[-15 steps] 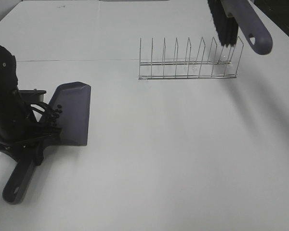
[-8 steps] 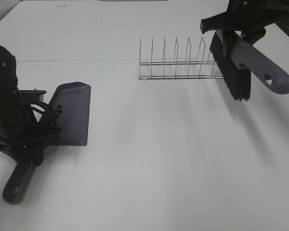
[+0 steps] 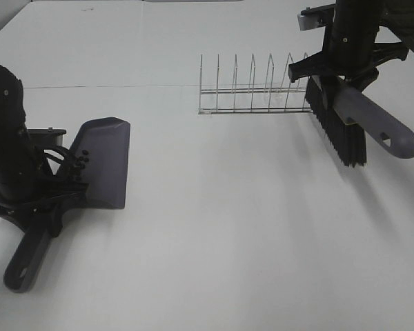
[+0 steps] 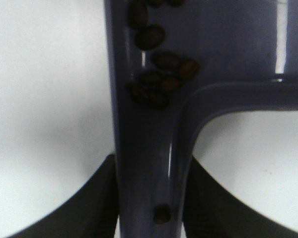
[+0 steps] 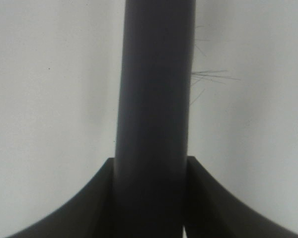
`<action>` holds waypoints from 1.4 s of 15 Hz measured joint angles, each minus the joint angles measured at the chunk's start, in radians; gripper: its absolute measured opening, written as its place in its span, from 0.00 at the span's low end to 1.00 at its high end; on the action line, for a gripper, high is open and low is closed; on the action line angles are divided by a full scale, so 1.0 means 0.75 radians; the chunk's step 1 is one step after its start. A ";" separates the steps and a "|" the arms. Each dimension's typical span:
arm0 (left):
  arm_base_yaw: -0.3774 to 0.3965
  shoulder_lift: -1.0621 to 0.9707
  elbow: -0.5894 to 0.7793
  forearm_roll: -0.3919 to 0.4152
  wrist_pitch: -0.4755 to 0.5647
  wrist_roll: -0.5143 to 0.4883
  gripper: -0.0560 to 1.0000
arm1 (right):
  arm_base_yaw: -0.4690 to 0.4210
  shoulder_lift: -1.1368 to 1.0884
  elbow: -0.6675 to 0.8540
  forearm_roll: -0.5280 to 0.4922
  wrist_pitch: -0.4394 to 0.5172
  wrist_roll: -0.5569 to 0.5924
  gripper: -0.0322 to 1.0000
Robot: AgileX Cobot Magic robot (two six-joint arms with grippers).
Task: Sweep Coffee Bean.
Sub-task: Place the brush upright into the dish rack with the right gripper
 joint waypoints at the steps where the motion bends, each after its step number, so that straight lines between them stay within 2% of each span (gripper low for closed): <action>1: 0.000 0.000 0.000 0.000 0.000 0.000 0.36 | 0.000 0.009 0.000 0.000 -0.020 -0.001 0.30; 4: 0.000 0.000 0.000 0.000 0.000 0.000 0.36 | -0.005 0.027 0.000 -0.020 -0.089 -0.001 0.30; 9: 0.000 0.000 0.000 0.000 0.000 0.000 0.36 | -0.092 0.033 0.000 0.004 -0.167 -0.033 0.30; 21: 0.000 0.000 0.000 0.000 0.001 0.000 0.36 | -0.093 0.120 0.000 0.051 -0.264 -0.063 0.30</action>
